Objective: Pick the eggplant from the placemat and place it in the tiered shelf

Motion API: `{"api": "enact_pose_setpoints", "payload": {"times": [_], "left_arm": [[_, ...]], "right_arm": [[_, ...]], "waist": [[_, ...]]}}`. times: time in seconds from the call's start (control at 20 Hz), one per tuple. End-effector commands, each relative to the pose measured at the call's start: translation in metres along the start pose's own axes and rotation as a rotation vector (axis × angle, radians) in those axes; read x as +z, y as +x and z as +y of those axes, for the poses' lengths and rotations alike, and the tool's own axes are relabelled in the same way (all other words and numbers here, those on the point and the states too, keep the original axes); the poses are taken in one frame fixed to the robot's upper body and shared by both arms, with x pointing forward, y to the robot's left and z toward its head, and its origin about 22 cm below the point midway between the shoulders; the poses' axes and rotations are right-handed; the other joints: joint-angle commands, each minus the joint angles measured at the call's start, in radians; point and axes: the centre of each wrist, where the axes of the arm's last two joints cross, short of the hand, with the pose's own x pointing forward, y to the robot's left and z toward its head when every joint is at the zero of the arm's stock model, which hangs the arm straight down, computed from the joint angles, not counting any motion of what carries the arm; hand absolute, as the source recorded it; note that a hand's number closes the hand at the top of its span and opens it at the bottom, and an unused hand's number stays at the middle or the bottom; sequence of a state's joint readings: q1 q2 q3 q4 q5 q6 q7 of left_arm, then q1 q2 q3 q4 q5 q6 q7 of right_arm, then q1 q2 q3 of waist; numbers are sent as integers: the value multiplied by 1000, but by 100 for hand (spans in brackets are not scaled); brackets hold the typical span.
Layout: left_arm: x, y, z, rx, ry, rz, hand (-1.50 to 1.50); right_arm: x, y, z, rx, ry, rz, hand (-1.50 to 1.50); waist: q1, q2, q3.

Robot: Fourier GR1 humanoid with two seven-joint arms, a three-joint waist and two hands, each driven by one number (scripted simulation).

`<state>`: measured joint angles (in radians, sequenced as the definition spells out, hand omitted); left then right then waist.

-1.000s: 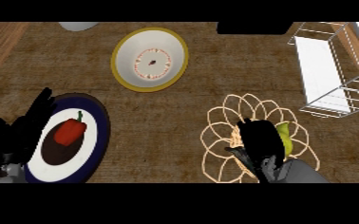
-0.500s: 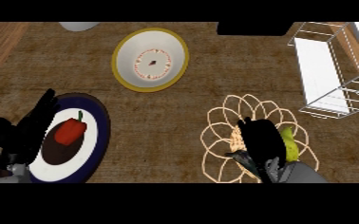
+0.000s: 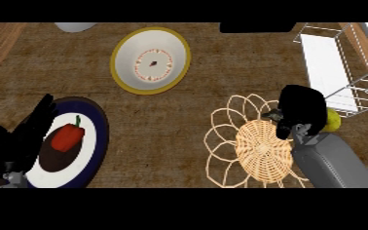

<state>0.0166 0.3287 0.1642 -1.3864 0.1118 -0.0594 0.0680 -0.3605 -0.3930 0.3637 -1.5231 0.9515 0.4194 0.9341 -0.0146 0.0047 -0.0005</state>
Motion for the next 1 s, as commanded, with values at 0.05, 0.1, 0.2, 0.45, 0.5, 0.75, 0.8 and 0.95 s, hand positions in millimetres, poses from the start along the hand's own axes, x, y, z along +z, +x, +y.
{"api": "enact_pose_setpoints", "payload": {"times": [0.05, 0.1, 0.2, 0.45, 0.5, 0.75, 0.8, 0.95], "left_arm": [[-1, 1, -2, 5, 5, -5, 0], [-2, 3, -5, 6, -4, -26, 0], [-7, 12, -9, -5, -36, -33, 0], [-9, 17, -10, -23, -77, -36, 0], [-12, 15, -16, -15, -78, -40, 0], [-16, 26, -25, -18, -96, -51, 0], [-16, 22, -20, -16, -100, -52, 0], [-14, 24, -24, -33, -87, -36, 0]], "right_arm": [[-44, -32, -45, -325, -98, 537, 150], [-48, -33, -56, -378, -121, 600, 150], [-54, -28, -74, -459, -163, 702, 150], [-60, -21, -130, -605, -314, 874, 150], [-58, -18, -140, -673, -347, 874, 150], [-48, -12, -193, -808, -547, 915, 150], [-43, -12, -209, -832, -585, 922, 150], [-36, 4, -225, -827, -645, 945, 150]], "waist": [[2, 12, 3], [22, 14, 1], [48, 18, 0], [98, 16, -3], [90, 18, -4], [104, 16, -3], [106, 16, -5], [101, 8, -3]]}}
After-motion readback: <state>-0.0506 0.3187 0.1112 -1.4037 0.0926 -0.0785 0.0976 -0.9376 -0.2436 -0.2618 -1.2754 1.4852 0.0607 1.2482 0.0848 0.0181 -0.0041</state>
